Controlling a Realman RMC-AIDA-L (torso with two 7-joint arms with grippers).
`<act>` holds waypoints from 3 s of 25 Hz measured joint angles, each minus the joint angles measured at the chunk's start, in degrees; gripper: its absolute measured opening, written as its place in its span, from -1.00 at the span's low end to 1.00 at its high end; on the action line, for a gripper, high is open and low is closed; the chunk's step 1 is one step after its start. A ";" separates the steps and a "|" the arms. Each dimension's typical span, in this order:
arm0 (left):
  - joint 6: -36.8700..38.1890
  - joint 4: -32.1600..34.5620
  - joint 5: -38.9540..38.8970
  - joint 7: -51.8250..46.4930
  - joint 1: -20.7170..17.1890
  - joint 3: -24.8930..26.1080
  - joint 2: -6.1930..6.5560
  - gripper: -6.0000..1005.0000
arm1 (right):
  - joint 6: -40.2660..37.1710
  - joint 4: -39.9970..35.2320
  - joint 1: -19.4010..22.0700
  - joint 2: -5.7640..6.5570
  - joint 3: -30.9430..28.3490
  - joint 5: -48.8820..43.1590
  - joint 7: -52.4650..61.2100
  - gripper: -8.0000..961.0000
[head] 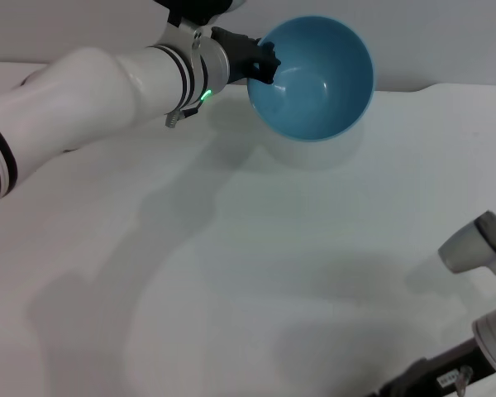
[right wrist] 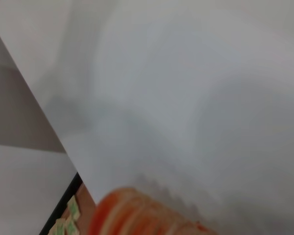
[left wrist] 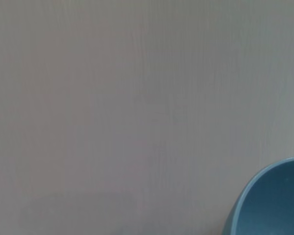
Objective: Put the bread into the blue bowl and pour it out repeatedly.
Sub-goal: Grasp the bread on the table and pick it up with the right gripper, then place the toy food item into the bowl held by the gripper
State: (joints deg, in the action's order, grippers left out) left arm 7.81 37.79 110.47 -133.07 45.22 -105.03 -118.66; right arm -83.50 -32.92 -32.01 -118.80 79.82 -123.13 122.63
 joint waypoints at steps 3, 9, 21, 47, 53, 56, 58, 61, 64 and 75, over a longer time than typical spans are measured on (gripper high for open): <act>-0.03 0.02 0.00 0.00 -0.01 0.00 0.00 -0.99 | 0.13 -2.45 1.57 0.00 -0.08 3.40 -3.62 -0.36; -1.05 -0.17 0.00 0.00 -0.07 0.04 0.01 -0.99 | 0.11 -4.01 1.86 0.14 -0.53 6.21 -7.07 -0.46; -1.71 -0.56 0.37 0.30 0.54 0.14 0.22 -0.99 | -0.68 -17.97 3.97 1.59 -19.11 5.77 -9.13 -0.61; 14.95 3.94 4.41 2.86 1.14 -5.57 0.23 -0.99 | 3.81 -25.19 2.17 0.22 -31.69 8.74 -13.32 -0.73; 14.28 4.69 4.40 2.86 1.15 -5.57 0.19 -0.99 | 3.90 -21.71 2.15 0.27 -31.42 9.06 -13.93 -0.73; 13.56 4.81 4.40 2.87 1.27 -5.51 0.18 -0.99 | 4.69 -20.82 3.15 0.35 -31.89 9.27 -13.71 -0.74; 13.70 5.11 4.40 2.88 1.31 -5.59 0.18 -0.99 | 5.68 -19.33 3.40 0.41 -32.05 10.06 -14.48 -0.74; 14.04 5.84 4.39 2.89 1.37 -6.49 0.18 -0.99 | 6.71 -16.81 2.82 0.31 -31.99 12.01 -17.88 -0.74; 14.51 6.11 4.39 2.90 1.60 -6.97 0.18 -0.99 | 8.15 -13.55 1.20 0.23 -31.59 14.47 -20.79 -0.74; 14.36 6.65 4.40 2.91 1.69 -6.96 0.19 -0.99 | 12.96 -7.26 -1.49 0.55 -31.63 14.45 -21.16 -0.75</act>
State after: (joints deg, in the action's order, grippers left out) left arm 22.18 44.44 114.87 -130.16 46.92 -111.99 -118.47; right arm -70.55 -40.18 -33.49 -118.25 48.18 -108.68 101.47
